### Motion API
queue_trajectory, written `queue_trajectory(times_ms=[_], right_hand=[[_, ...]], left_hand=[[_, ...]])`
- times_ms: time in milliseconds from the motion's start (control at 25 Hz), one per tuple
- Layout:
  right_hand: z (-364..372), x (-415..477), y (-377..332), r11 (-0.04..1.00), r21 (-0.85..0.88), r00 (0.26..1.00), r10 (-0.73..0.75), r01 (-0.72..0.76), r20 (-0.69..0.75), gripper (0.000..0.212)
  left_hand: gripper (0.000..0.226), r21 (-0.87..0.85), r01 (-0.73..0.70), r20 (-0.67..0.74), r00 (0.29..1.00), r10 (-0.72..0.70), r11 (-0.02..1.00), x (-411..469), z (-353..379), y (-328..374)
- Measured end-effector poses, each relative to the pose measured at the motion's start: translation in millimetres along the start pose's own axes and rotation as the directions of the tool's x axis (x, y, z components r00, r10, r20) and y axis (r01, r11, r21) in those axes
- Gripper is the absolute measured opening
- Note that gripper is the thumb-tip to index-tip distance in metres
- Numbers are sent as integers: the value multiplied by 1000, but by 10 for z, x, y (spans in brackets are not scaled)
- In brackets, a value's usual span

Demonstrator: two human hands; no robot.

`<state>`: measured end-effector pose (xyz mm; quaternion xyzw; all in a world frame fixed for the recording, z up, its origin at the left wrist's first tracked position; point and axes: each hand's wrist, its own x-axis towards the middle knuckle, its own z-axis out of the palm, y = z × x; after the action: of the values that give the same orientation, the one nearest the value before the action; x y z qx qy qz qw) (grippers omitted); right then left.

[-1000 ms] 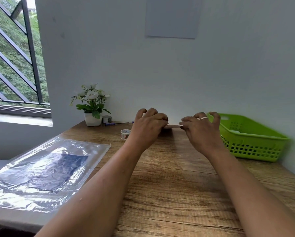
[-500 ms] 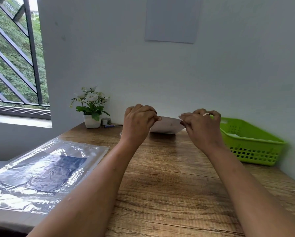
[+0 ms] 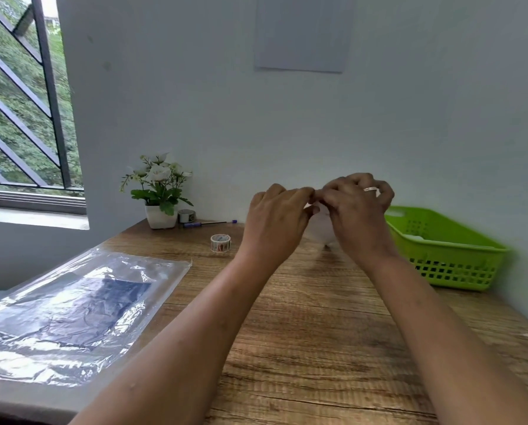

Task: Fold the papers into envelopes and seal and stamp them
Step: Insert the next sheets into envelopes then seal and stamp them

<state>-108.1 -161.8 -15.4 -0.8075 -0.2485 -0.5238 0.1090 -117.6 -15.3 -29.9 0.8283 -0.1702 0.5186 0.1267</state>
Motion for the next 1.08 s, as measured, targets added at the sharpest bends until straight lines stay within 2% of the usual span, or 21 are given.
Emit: queue_trajectory(times_ms=[80,240,320,400,440,520,600,640,760,840,880,960,1080], right_hand=[[-36,19,-72,1000,21,1000,-3,4,-9,20],[-109,82,-48,935,299,964,234,-189,-122,13],[-104,86,60,851,466,912,365,-243,-190,18],[-85,70,247,723,625,827,520,-294,-213,17],[-66,41,343,661,657,782,600,-364,-171,17],[11,-50,506,526,630,678,735,-572,1,26],[117,-137,580,339,582,543,811,-739,217,40],[158,-164,583,278,559,503,811,-781,299,46],[240,-173,593,269,499,491,778,-824,392,62],[271,-184,594,216,492,471,738,-843,483,66],[282,-194,592,178,493,455,718,-851,526,65],[271,-195,580,123,507,435,703,-853,562,53],[223,-193,586,184,466,447,704,-865,551,37]], left_hand=[[22,-189,124,13,992,-124,974,37,-21,59],[23,-295,197,35,980,-195,935,66,-6,-31],[20,-346,233,36,971,-235,909,74,-46,-64],[19,-403,338,36,934,-355,850,87,-80,-118],[17,-429,402,38,903,-428,809,93,-89,-155],[15,-490,522,80,824,-560,698,98,-74,-253],[14,-573,636,201,721,-664,517,69,-3,-360],[13,-614,677,270,663,-698,406,38,43,-417],[19,-657,744,417,491,-765,119,-62,93,-538],[18,-673,740,503,429,-750,-28,-115,103,-617],[17,-673,736,539,417,-732,-77,-137,105,-648],[15,-647,756,572,392,-721,-103,-153,96,-700],[11,-553,831,585,335,-738,-62,-143,78,-761]])
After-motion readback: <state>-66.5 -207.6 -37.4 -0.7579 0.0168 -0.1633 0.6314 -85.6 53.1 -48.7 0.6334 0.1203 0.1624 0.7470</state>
